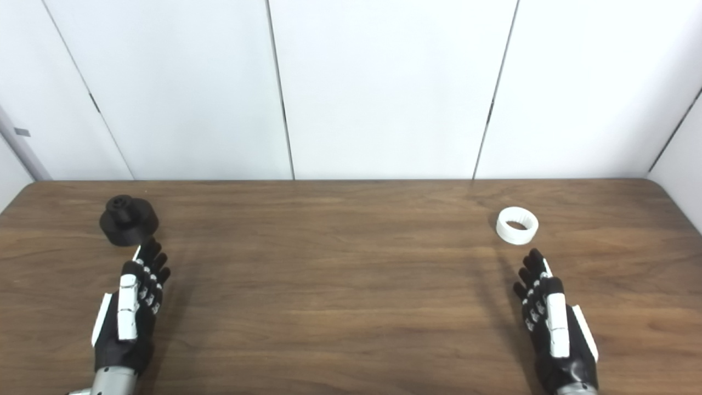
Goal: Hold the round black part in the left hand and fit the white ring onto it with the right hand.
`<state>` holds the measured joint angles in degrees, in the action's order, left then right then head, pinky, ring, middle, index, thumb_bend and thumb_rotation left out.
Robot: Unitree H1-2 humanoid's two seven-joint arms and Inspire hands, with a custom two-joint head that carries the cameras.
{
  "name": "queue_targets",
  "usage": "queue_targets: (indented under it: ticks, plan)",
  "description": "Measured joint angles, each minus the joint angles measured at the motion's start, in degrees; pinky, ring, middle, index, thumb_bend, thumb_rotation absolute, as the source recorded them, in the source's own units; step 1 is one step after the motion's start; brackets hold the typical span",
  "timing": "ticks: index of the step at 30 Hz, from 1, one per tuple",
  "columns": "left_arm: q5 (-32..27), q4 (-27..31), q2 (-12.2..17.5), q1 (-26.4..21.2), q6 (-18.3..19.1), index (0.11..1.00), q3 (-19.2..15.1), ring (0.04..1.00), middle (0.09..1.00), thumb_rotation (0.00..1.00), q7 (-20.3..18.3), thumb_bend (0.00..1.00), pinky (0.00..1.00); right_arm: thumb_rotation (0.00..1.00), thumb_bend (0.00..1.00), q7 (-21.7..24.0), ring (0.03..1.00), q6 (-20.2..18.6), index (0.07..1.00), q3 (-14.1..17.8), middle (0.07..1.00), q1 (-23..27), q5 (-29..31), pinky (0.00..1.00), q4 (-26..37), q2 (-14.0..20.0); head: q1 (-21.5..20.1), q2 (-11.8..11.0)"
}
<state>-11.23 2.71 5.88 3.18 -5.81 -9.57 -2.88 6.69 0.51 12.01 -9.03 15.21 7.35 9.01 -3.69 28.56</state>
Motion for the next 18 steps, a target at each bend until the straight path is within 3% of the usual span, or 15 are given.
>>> queue_targets:
  ticks: [18]
  plan:
    - [0.2,0.04,0.0,0.01,0.22,0.989,0.06,1.0,1.0,1.0,0.18,0.52,1.0,1.0,0.61,0.0,1.0,0.0,1.0,-0.01,1.0,-0.01,0.09,1.0,0.0,0.01,0.26,-0.09]
